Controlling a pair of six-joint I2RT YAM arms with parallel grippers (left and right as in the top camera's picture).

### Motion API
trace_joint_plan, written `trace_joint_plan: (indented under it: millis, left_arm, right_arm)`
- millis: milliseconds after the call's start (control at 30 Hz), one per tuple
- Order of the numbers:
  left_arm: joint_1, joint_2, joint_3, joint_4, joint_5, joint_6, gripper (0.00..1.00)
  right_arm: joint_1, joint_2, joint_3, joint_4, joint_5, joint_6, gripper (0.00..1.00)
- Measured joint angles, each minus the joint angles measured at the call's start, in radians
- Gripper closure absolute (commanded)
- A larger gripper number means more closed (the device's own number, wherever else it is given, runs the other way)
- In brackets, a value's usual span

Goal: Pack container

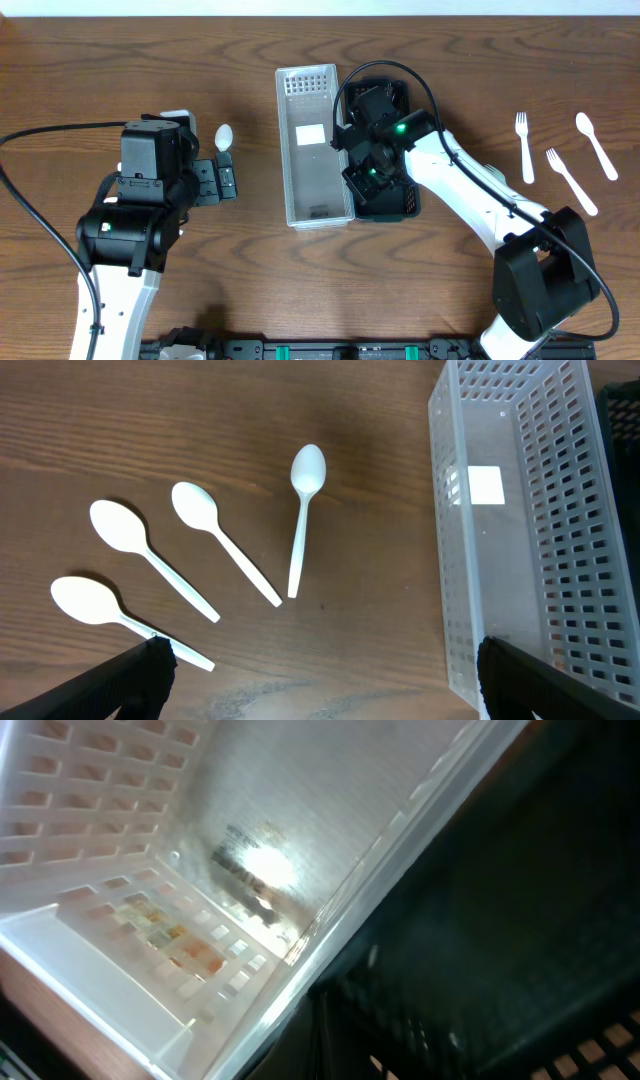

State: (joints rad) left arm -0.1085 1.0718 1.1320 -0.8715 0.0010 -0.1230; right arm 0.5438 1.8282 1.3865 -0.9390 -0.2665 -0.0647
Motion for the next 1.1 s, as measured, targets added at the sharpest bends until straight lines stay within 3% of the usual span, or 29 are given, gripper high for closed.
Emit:
trace_joint_plan:
  millis: [200, 500, 567, 600, 633, 700, 733, 833, 1100]
  left_arm:
    - [0.000, 0.000, 0.000, 0.000, 0.000, 0.000, 0.02]
    - [0.000, 0.000, 0.000, 0.000, 0.000, 0.000, 0.02]
    - [0.000, 0.000, 0.000, 0.000, 0.000, 0.000, 0.02]
    - [0.000, 0.000, 0.000, 0.000, 0.000, 0.000, 0.02]
    - [0.000, 0.000, 0.000, 0.000, 0.000, 0.000, 0.02]
    - [0.000, 0.000, 0.000, 0.000, 0.000, 0.000, 0.02]
    - [0.000, 0.000, 0.000, 0.000, 0.000, 0.000, 0.02]
    - [0.000, 0.000, 0.000, 0.000, 0.000, 0.000, 0.02]
    - [0.000, 0.000, 0.000, 0.000, 0.000, 0.000, 0.02]
  right_arm:
    - [0.000, 0.000, 0.000, 0.008, -0.005, 0.012, 0.99]
    - [-0.039, 0.000, 0.021, 0.017, 0.165, 0.058, 0.96]
    - [-0.062, -0.001, 0.064, 0.016, 0.198, 0.063, 0.78]
    - [-0.074, -0.004, 0.089, 0.014, 0.208, 0.064, 0.61]
    - [-0.087, -0.009, 0.117, 0.015, 0.218, 0.069, 0.51]
    - [-0.119, -0.029, 0.177, 0.016, 0.243, 0.070, 0.42]
    - [-0.141, -0.046, 0.206, 0.017, 0.255, 0.079, 0.24]
    - [-0.233, -0.105, 0.261, 0.007, 0.286, 0.076, 0.04]
    - [-0.603, -0.116, 0.265, -0.202, 0.349, -0.174, 0.01]
